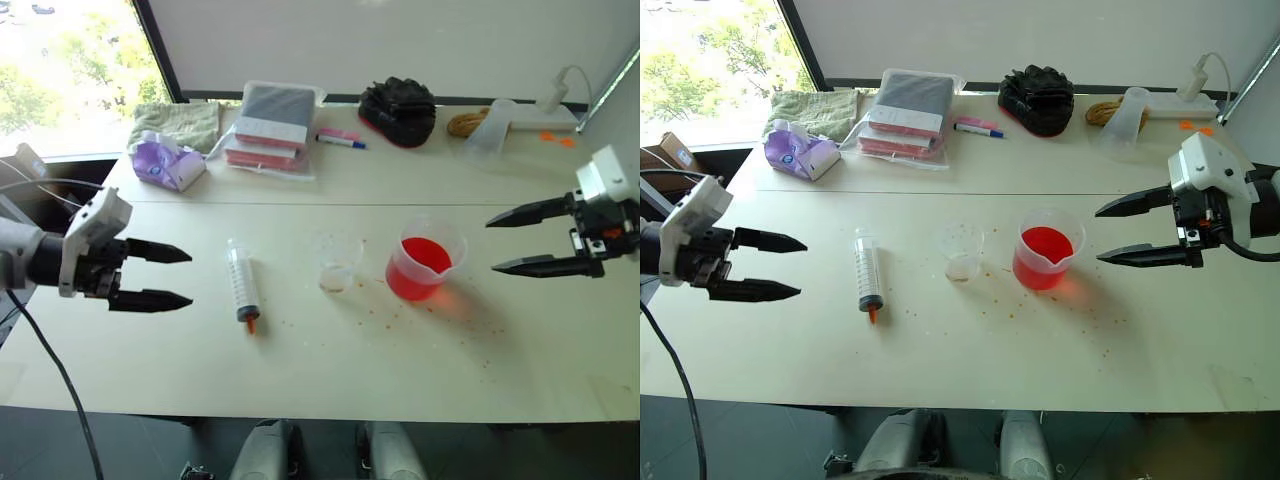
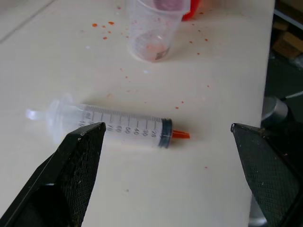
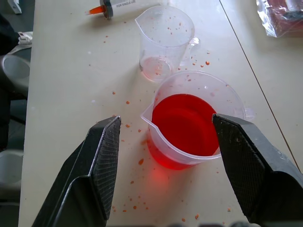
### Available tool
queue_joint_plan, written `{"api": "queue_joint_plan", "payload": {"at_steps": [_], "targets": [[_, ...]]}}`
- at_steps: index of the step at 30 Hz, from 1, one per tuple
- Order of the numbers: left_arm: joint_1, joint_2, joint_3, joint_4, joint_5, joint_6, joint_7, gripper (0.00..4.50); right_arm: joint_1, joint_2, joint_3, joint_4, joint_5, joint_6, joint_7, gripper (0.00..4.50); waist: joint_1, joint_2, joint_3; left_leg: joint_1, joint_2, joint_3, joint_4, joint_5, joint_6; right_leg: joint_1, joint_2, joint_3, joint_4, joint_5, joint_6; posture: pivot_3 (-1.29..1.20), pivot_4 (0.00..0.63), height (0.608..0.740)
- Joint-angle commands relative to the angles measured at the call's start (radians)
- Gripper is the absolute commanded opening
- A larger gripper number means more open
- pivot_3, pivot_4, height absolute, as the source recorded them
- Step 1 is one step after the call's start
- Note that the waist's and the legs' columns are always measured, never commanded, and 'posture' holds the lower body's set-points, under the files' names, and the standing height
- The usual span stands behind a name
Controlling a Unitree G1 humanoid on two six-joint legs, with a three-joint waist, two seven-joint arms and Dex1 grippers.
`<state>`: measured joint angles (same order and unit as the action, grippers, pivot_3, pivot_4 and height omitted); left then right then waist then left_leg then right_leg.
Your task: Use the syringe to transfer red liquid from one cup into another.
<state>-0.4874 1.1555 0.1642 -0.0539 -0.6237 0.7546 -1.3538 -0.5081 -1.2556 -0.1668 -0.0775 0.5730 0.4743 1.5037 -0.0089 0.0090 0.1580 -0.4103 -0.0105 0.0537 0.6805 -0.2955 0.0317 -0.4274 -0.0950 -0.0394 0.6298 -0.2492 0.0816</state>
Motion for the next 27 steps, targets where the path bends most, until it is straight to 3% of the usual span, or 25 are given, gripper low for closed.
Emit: {"api": "queue_joint_plan", "payload": {"at_steps": [1, 6, 8, 11, 13, 16, 20, 23, 27], "targets": [[-0.133, -0.02, -0.011, -0.011, 0.019, 0.127, 0.171, 4.47, -0.055, 0.009, -0.005, -0.008, 0.015, 0.012, -0.008, 3.19, -0.002, 0.0, 0.0, 0.0, 0.0, 0.0, 0.0, 0.0, 0.0, 0.0, 0.0, 0.0, 0.0, 0.0, 0.0, 0.0, 0.15, 0.74], [-0.386, -0.084, -0.134, -0.016, 0.057, 0.436, 0.391, 4.47, -0.155, 0.032, 0.044, 0.025, 0.004, 0.021, 0.013, 3.19, -0.001, -0.001, 0.001, 0.0, 0.0, 0.0, 0.001, 0.0, 0.001, 0.0, 0.002, 0.0, 0.001, 0.002, 0.004, 0.0, 0.15, 0.74], [-0.539, -0.129, -0.238, 0.044, 0.09, 0.659, 0.472, 4.47, -0.189, 0.042, 0.064, 0.039, -0.008, 0.016, 0.02, 3.19, 0.0, -0.002, 0.001, 0.0, 0.0, 0.001, 0.002, 0.0, 0.001, 0.001, 0.003, 0.0, 0.002, 0.003, 0.005, 0.0, 0.15, 0.74], [-0.787, -0.18, -0.499, 0.234, 0.056, 0.855, 0.536, 4.47, -0.217, 0.059, 0.083, 0.051, -0.02, 0.01, 0.023, 3.19, 0.003, -0.007, 0.004, 0.0, 0.0, 0.0, 0.004, 0.0, 0.002, 0.002, 0.009, 0.0, 0.002, 0.004, 0.008, 0.0, 0.15, 0.74], [-0.878, -0.239, -0.559, 0.353, 0.043, 0.86, 0.628, 4.47, -0.221, 0.068, 0.087, 0.051, -0.025, 0.008, 0.024, 3.19, 0.003, -0.008, 0.004, 0.0, -0.001, 0.0, 0.004, 0.0, 0.003, 0.002, 0.009, 0.001, 0.003, 0.003, 0.01, 0.0, 0.15, 0.74], [-1.094, -0.369, -0.752, 0.705, -0.058, 0.86, 0.759, 4.47, -0.221, 0.081, 0.091, 0.046, -0.028, 0.007, 0.018, 3.19, 0.007, -0.012, 0.007, 0.0, -0.001, 0.001, 0.004, 0.0, 0.002, 0.002, 0.008, 0.002, 0.004, 0.002, 0.011, 0.0, 0.15, 0.74], [-1.322, -0.546, -0.799, 1.149, -0.07, 0.86, 0.88, 4.47, -0.233, 0.094, 0.092, 0.047, -0.029, 0.017, 0.012, 3.19, 0.013, -0.016, 0.01, 0.0, -0.001, 0.002, 0.005, 0.0, 0.003, 0.001, 0.008, 0.003, 0.004, 0.002, 0.011, 0.0, 0.15, 0.74], [-1.496, -0.711, -0.704, 1.586, 0.05, 0.86, 0.971, 4.47, -0.237, 0.1, 0.091, 0.049, -0.03, 0.021, 0.006, 3.19, 0.016, -0.018, 0.011, 0.0, -0.001, 0.002, 0.004, 0.0, 0.003, 0.001, 0.009, 0.001, 0.003, 0.001, 0.013, 0.0, 0.15, 0.74], [-1.615, -0.81, -0.592, 1.904, 0.179, 0.86, 1.037, 4.47, -0.239, 0.11, 0.097, 0.045, -0.035, 0.024, -0.003, 3.19, 0.014, -0.019, 0.011, 0.0, -0.004, 0.003, 0.004, 0.0, 0.003, 0.001, 0.007, 0.001, 0.003, -0.001, 0.016, 0.0, 0.15, 0.74]]}}
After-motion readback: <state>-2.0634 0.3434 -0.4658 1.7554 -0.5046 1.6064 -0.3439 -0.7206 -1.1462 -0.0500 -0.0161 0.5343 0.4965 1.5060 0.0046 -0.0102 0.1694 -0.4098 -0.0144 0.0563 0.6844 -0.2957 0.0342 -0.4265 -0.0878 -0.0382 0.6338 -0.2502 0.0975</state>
